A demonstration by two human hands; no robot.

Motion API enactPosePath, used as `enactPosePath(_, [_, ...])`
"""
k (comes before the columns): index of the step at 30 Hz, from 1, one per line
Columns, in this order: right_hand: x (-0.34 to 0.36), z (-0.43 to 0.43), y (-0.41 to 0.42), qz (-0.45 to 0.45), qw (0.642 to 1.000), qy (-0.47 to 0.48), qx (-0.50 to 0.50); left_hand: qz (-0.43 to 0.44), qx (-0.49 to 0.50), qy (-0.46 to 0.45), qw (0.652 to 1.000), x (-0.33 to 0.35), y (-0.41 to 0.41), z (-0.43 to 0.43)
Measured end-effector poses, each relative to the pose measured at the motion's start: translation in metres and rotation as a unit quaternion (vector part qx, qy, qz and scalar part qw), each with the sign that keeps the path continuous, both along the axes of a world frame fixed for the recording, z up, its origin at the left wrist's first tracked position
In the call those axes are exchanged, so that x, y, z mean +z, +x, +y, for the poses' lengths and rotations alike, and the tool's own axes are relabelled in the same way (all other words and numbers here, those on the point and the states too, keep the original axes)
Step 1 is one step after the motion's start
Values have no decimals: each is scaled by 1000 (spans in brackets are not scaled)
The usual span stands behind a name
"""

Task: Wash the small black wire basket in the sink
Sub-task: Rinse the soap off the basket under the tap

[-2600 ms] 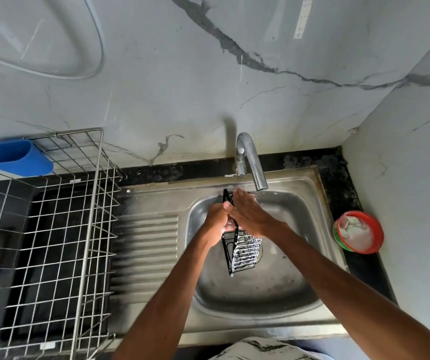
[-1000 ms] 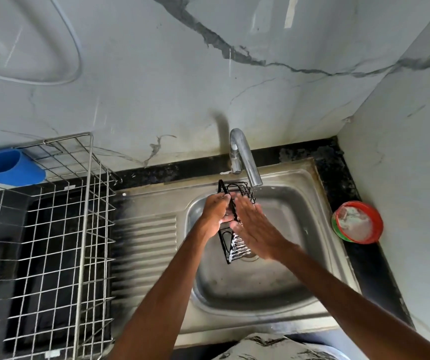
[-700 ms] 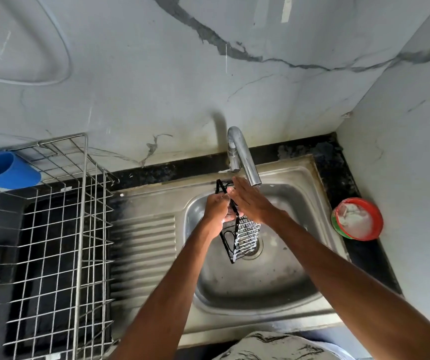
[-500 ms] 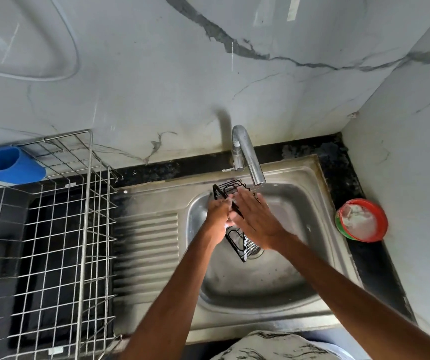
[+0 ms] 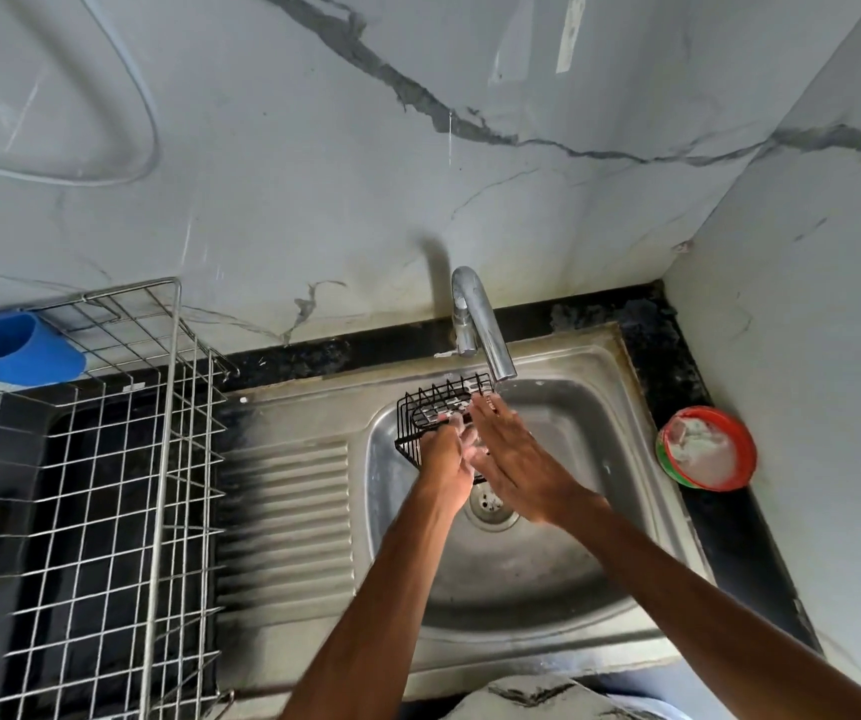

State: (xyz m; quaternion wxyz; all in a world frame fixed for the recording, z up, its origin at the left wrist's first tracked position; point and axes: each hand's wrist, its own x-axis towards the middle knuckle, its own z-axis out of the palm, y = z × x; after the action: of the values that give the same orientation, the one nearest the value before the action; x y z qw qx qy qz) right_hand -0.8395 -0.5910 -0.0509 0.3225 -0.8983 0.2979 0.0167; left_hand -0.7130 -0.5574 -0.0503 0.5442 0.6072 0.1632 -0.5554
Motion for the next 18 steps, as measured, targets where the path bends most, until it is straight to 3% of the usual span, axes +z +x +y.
enactPosePath(3, [-5,-14,8,19,999,-20,28,25,31,-22,999,4,6,-2])
enactPosePath(7, [-17,-35,9,53,998,6,-21,67,6,-60,996,2,6,-9])
enactPosePath(12, [-7,-21,33,57,998,-14,37,88,9,-31,996,-4,8,-10])
enactPosePath(16, [-18,-38,26,84,996,-15,-36,88,13,-33,995,-7,18,-11])
enactPosePath(18, [-13,-32,32,83,996,-8,-17,81,5,-23,996,-5,16,-9])
